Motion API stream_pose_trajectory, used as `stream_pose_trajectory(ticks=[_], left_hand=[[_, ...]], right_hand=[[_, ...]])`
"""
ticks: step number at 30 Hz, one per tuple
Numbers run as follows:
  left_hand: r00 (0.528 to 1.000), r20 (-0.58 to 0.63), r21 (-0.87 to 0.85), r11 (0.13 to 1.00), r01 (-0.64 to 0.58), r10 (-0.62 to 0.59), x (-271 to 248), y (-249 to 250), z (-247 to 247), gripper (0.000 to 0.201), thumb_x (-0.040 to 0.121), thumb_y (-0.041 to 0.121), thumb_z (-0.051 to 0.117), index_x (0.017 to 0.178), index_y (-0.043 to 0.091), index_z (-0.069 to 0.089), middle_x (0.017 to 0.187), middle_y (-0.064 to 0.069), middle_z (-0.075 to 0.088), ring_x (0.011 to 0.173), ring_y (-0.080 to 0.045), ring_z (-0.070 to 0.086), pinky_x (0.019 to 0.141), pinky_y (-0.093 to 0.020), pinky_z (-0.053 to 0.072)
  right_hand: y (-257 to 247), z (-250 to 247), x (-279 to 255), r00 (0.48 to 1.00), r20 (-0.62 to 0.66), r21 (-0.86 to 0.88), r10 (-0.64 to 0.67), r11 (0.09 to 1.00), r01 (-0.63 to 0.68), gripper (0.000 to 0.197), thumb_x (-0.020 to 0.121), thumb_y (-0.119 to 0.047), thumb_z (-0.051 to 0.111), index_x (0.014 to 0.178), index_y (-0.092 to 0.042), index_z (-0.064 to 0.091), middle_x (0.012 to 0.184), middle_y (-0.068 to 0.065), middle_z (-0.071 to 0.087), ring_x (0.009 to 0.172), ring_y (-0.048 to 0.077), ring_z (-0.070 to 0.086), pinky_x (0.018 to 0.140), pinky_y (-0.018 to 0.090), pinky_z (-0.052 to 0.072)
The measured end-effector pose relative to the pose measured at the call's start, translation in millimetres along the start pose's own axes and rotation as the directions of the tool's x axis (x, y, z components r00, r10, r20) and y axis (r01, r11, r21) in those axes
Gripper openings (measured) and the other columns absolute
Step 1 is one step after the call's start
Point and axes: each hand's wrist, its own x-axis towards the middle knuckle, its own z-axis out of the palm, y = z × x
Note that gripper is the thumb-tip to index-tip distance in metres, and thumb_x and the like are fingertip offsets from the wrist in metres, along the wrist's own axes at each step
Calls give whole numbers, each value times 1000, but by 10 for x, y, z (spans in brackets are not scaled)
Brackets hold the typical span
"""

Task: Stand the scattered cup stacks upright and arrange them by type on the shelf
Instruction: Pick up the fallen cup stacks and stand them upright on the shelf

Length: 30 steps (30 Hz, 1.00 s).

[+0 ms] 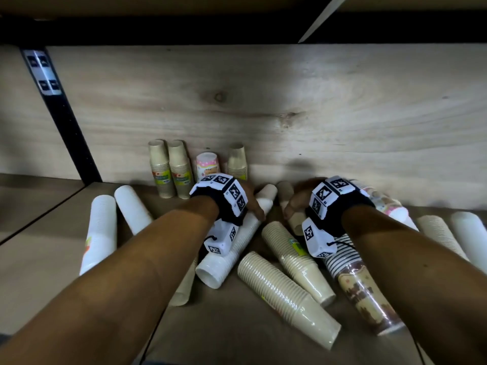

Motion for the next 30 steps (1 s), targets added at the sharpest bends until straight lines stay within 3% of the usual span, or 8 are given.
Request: stream_pose_trajectory(ticks=[3,5,7,10,14,19,25,30], left_hand=[[991,-133,-116,993,2,-17,-112,-37,-100,62,57,69,72,87,15,65,74,2,64,65,-14,61,56,-25,45],[977,-213,-183,982,-43,3,-221,-76,-191,50,65,60,75,87,17,62,65,8,56,57,-7,54,51,-17,40],[976,-218,-227,972,-63,13,-299,-115,-327,53,64,57,77,94,16,61,70,7,58,62,-7,59,53,-11,44],[975,-221,-381,921,-79,-8,-320,-140,-520,83,42,63,78,101,7,63,92,-7,70,86,-27,70,74,-40,60],[968,-250,-441,891,-107,-7,-448,-92,-734,78,44,48,78,107,6,59,97,-14,70,85,-33,70,70,-49,58],[960,-275,-551,826,-118,-46,-518,-73,-791,39,65,19,73,100,7,61,86,-9,61,71,-26,61,64,-36,55],[962,-257,-595,799,-81,-94,-393,-99,-690,90,39,55,78,117,23,45,110,-3,60,97,-26,63,83,-48,56],[949,-305,-596,792,-129,-74,-526,-65,-730,94,53,33,78,132,24,27,111,-6,56,94,-28,62,72,-44,59]], right_hand=[[80,-88,-78,993,-122,3,-5,1000,5,18,80,-43,69,75,-26,71,102,3,69,83,15,64,62,23,44],[103,-133,-116,981,-190,30,27,999,-22,32,64,-54,71,57,-25,63,85,4,69,72,17,61,67,25,46],[94,-172,-132,981,-194,69,22,998,-8,35,69,-50,71,77,-15,69,89,4,64,76,18,58,73,28,46],[119,-297,-219,984,-176,149,-1,989,27,39,88,-26,65,120,-4,63,100,4,54,84,19,52,71,26,45],[157,-465,-295,946,-315,299,74,954,25,41,80,-29,72,113,-4,66,98,8,62,89,24,60,90,40,54],[122,-563,-380,927,-359,371,111,928,33,32,78,-27,75,99,-6,61,81,9,62,77,28,62,82,42,56],[48,-497,-321,925,-366,374,102,926,46,52,72,-29,78,113,-8,55,88,10,62,85,32,67,83,49,58],[-27,-466,-290,922,-381,388,70,917,91,66,72,-30,76,129,-10,50,99,8,61,90,30,65,82,44,57]])
